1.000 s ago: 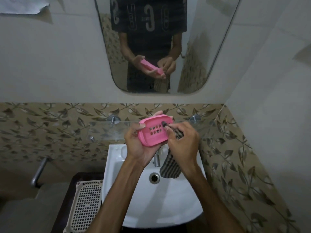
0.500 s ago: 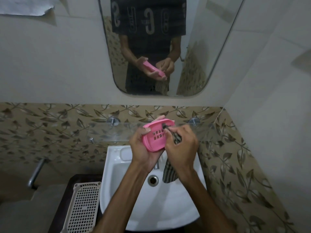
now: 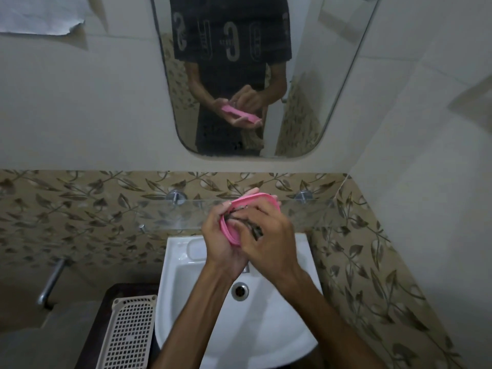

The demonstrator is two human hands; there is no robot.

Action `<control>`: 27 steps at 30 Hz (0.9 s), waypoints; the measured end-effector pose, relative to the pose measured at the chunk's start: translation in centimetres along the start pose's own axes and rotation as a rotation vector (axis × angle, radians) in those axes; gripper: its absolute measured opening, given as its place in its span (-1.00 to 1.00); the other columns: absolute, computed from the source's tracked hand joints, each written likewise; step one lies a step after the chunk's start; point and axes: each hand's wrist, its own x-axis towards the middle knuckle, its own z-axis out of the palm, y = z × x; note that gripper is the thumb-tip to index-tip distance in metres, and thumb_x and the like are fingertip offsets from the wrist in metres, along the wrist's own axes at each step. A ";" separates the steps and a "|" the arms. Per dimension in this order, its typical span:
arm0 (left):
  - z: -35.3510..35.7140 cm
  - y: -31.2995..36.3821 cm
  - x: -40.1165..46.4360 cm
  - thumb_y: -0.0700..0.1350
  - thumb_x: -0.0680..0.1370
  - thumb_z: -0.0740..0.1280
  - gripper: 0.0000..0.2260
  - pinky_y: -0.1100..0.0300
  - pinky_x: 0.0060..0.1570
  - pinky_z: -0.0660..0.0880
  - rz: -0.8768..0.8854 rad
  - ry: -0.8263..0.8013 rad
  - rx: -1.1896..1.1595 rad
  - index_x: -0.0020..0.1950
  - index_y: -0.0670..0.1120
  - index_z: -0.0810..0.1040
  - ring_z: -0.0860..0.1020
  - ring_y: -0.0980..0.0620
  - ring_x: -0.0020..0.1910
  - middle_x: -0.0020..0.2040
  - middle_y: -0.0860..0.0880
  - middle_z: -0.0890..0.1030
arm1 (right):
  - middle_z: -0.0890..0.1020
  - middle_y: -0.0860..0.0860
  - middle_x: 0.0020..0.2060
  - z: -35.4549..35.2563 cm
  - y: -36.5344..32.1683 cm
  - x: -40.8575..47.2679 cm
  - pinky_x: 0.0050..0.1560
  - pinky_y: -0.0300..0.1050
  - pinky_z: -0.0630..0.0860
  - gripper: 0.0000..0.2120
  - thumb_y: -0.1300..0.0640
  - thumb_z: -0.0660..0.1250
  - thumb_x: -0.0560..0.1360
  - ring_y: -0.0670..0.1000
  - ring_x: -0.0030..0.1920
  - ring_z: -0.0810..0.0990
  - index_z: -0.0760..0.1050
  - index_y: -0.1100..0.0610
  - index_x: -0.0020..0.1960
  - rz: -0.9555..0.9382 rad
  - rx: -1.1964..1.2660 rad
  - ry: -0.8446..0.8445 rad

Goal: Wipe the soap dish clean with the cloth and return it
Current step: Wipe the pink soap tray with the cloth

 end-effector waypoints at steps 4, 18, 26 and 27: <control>-0.2 0.1 -0.1 0.04 0.49 0.23 -0.47 -0.01 0.01 0.59 0.033 0.000 -0.006 0.34 -0.22 0.63 0.64 -0.09 0.05 0.13 -0.21 0.66 | 0.59 0.00 -0.11 -1.5 2.2 2.3 -0.21 -0.18 0.57 -0.93 0.19 0.47 0.49 -0.11 -0.18 0.51 0.68 0.11 -0.03 0.097 -0.206 0.102; -0.1 -0.7 -0.2 0.02 0.40 0.30 -0.30 -0.07 0.11 0.55 0.118 0.102 0.067 0.48 -0.32 0.46 0.47 -0.31 0.26 0.45 -0.49 0.42 | 0.66 -0.05 -0.20 -1.2 1.1 -2.2 -0.08 0.03 0.63 -0.91 0.15 0.51 0.49 -0.07 -0.16 0.64 0.66 0.11 -0.17 0.539 0.113 -0.178; -0.2 -0.5 0.0 0.14 0.63 0.12 -0.37 -0.22 0.56 0.21 0.052 0.105 0.043 0.52 -0.29 0.44 0.42 -0.36 0.46 0.48 -0.43 0.43 | 0.70 -0.05 -0.12 0.0 -1.1 -0.3 -0.03 -0.06 0.62 -0.91 0.20 0.52 0.44 -0.10 -0.10 0.64 0.73 0.09 -0.07 0.261 0.163 -0.065; -0.2 -0.5 0.0 0.17 0.65 0.12 -0.37 -0.19 0.57 0.25 0.044 0.113 0.026 0.51 -0.28 0.45 0.43 -0.34 0.48 0.48 -0.40 0.46 | 0.70 -0.05 -0.11 0.3 -1.3 0.2 -0.01 -0.08 0.62 -0.91 0.20 0.52 0.43 -0.11 -0.09 0.64 0.74 0.08 -0.07 0.234 0.131 -0.048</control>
